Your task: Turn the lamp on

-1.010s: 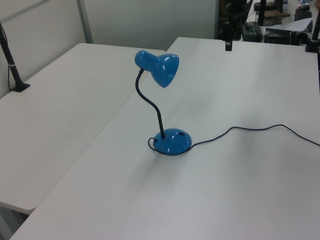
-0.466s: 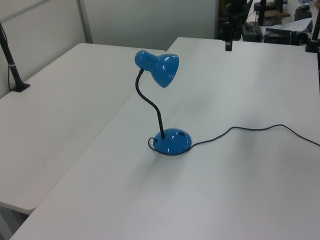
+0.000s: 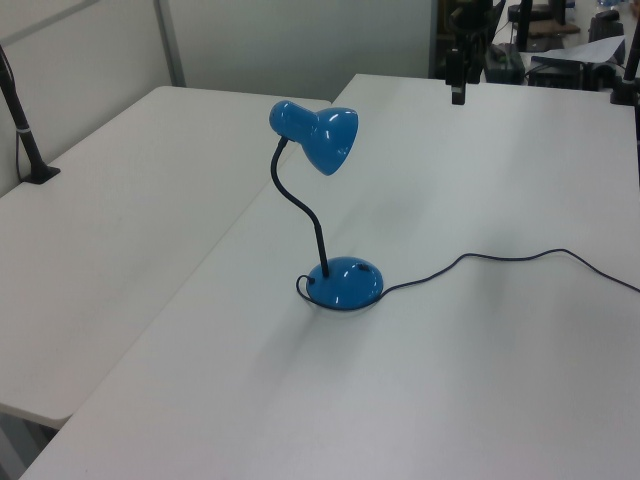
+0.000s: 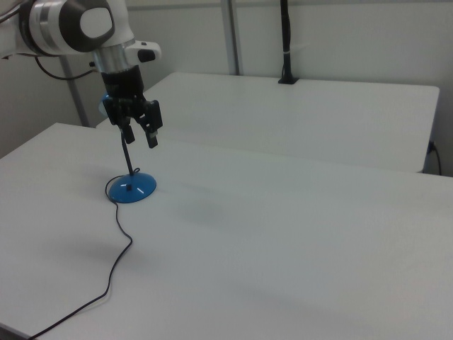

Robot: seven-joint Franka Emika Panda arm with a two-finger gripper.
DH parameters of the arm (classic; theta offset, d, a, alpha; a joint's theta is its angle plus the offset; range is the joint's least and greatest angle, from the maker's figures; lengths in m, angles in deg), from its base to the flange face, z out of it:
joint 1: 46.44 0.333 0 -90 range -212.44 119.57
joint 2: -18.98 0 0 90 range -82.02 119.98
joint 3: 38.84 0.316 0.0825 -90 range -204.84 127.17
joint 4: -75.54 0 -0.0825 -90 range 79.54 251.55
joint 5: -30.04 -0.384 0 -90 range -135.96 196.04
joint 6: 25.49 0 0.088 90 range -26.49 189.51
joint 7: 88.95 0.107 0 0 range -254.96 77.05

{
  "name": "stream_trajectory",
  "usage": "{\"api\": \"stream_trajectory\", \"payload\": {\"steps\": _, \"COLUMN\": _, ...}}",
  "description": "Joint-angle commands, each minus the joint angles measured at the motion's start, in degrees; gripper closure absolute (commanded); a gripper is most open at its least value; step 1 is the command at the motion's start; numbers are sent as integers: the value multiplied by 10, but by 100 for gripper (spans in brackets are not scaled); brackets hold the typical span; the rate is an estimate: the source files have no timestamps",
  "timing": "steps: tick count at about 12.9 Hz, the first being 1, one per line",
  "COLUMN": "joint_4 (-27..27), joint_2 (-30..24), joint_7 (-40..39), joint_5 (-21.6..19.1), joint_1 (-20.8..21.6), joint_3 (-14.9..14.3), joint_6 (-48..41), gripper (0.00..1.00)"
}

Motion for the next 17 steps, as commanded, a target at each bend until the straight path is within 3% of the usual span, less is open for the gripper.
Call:
{"api": "stream_trajectory", "payload": {"steps": 1, "joint_4": -3, "joint_2": 1, "joint_7": -17, "joint_5": -2, "joint_1": -1, "joint_3": -2, "joint_6": -8, "gripper": 96}}
{"api": "stream_trajectory", "payload": {"steps": 2, "joint_4": -3, "joint_2": 2, "joint_7": -17, "joint_5": -3, "joint_1": -1, "joint_3": -2, "joint_6": -6, "gripper": 100}}
{"api": "stream_trajectory", "payload": {"steps": 8, "joint_4": -2, "joint_2": 5, "joint_7": -18, "joint_5": -4, "joint_1": 0, "joint_3": -1, "joint_6": -5, "gripper": 100}}
{"api": "stream_trajectory", "payload": {"steps": 10, "joint_4": 6, "joint_2": 7, "joint_7": -17, "joint_5": -7, "joint_1": 5, "joint_3": 0, "joint_6": 35, "gripper": 100}}
{"api": "stream_trajectory", "payload": {"steps": 17, "joint_4": 114, "joint_2": 8, "joint_7": -18, "joint_5": -3, "joint_1": 56, "joint_3": 7, "joint_6": 189, "gripper": 100}}
